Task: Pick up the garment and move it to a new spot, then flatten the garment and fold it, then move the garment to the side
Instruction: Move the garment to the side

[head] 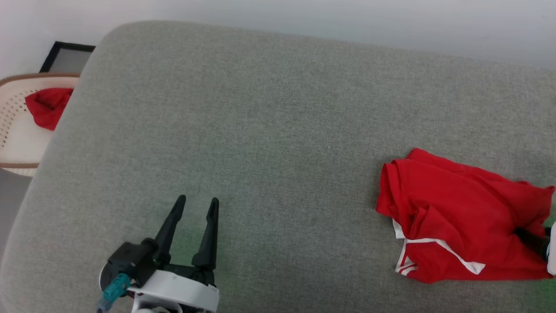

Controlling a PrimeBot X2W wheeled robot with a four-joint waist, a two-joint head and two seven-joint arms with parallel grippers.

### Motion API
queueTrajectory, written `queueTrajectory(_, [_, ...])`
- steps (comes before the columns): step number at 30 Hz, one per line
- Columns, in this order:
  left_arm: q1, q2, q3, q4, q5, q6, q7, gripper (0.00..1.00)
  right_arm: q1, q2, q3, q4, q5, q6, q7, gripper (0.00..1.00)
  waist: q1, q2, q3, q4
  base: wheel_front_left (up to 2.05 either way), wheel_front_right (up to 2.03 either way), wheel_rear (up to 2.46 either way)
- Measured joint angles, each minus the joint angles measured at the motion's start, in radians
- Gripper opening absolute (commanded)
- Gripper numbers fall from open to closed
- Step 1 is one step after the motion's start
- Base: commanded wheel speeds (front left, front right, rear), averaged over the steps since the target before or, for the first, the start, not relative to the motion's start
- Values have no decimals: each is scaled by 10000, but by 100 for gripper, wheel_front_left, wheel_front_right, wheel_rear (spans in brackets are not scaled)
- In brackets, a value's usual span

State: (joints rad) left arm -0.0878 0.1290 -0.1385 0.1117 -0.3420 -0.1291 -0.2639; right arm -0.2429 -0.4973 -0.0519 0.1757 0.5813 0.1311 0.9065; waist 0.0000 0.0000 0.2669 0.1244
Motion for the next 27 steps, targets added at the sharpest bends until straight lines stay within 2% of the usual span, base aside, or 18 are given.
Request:
queueTrajectory(3, [-110,-12,-48,38,4,0,0,100,-90,54,61,96,77,0,-274,0,0,0,72,-36,0,0,0])
queueTrajectory(12, [-151,71,-92,4,4,0,0,100,4,472,-6,217,407,10,-1799,0,0,0,-42,-496,0,0,0])
queueTrajectory(18, [-224,272,-86,-230,61,2,0,100,328,387,-575,50,709,4,-3279,0,0,0,-71,-1143,0,0,0])
queueTrajectory(27, [-521,780,-15,-648,240,0,0,100,171,-146,-1546,535,790,2,-4345,0,0,0,59,-2398,0,0,0])
